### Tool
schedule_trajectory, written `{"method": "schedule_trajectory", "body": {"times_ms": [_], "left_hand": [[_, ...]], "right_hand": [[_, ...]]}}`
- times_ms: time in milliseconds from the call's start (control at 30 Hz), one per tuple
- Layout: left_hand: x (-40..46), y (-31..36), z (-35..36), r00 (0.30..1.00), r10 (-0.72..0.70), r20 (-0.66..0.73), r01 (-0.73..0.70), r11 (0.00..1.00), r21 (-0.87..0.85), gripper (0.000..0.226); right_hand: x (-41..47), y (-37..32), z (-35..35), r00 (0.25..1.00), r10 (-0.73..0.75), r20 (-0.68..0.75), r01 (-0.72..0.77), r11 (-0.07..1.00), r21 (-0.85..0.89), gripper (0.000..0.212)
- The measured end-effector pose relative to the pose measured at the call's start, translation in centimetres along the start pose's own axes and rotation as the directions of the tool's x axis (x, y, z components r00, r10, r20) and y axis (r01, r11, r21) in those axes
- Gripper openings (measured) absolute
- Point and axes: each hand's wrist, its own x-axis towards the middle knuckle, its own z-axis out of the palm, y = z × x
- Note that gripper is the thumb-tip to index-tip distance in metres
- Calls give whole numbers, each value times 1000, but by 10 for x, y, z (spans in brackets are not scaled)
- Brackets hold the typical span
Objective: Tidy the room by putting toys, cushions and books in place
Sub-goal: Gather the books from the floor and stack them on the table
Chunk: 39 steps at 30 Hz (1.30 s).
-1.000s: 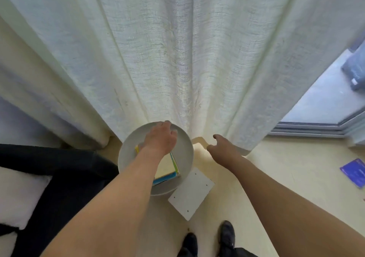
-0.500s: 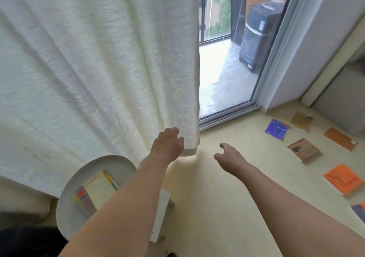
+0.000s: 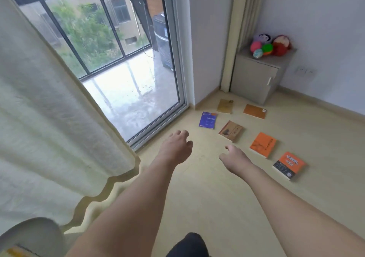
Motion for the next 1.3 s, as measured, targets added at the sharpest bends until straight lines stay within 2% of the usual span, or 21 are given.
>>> {"method": "schedule_trajectory", "body": {"times_ms": [167, 400, 500, 667, 767, 900, 1067, 1300], "left_hand": [[65, 66, 24, 996, 56, 63, -57, 998, 22, 42], [179, 143, 66, 991, 57, 118, -51, 998, -48, 40], [230, 187, 78, 988, 49, 147, -44, 998, -40, 38], [308, 284, 97, 974, 99, 204, -82, 992, -92, 38], [333, 339, 114, 958, 143, 247, -125, 988, -86, 37], [358, 395, 134, 950, 129, 285, -117, 991, -59, 39], [380, 462, 157, 965, 28, 261, -19, 999, -39, 35], [395, 540, 177, 963, -40, 266, 54, 997, -48, 34]], "right_hand": [[43, 49, -59, 995, 93, -27, -92, 994, 52, 59], [143, 88, -152, 991, 127, -43, -126, 992, 24, 55], [182, 105, -202, 987, 157, -32, -156, 987, 25, 55], [234, 148, -288, 969, 220, -112, -212, 974, 81, 50], [250, 186, -328, 957, 268, -114, -257, 961, 98, 50], [272, 234, -372, 953, 296, -61, -287, 950, 124, 46], [308, 297, -440, 965, 262, -7, -260, 961, 96, 54], [357, 341, -510, 971, 228, 73, -229, 973, 10, 55]]}}
